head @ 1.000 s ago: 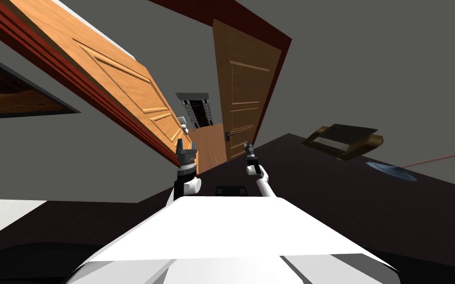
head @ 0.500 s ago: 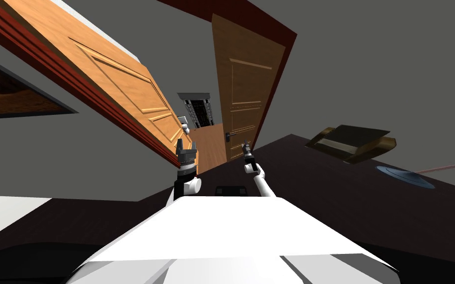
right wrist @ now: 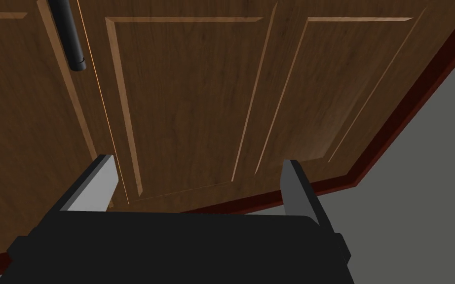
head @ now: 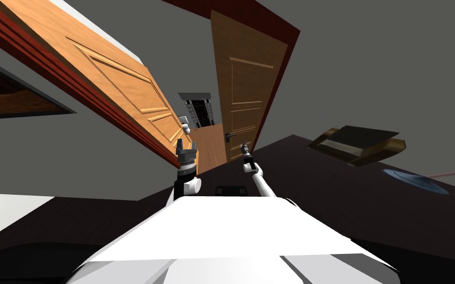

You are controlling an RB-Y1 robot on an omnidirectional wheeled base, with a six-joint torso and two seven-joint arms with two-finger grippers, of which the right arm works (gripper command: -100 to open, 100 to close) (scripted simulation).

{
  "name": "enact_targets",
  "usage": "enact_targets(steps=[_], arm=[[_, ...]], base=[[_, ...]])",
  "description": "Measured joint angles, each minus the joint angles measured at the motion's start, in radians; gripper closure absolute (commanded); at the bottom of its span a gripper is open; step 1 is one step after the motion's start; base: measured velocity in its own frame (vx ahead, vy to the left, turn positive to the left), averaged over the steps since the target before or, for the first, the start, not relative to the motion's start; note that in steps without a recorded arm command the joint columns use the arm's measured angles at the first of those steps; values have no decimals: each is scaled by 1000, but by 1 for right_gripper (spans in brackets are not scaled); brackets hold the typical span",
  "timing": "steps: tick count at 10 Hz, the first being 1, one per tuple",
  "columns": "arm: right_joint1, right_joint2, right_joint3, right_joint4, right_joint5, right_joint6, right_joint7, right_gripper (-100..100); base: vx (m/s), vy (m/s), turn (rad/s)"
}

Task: Push the door open

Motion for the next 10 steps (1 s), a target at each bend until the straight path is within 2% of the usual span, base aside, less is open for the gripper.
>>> enact_targets(steps=[2,3,4,7,10], arm=[[-47,5,3,66,-5,-4,2,-100],[-55,5,5,87,-6,0,1,-100],[-77,9,6,123,-8,-3,3,-100],[-113,11,11,189,-13,4,1,-100],[-160,16,14,260,-18,7,1,-100]], base=[[60,-58,58],[57,-44,36],[38,-35,24],[41,-40,38],[40,-37,33]])
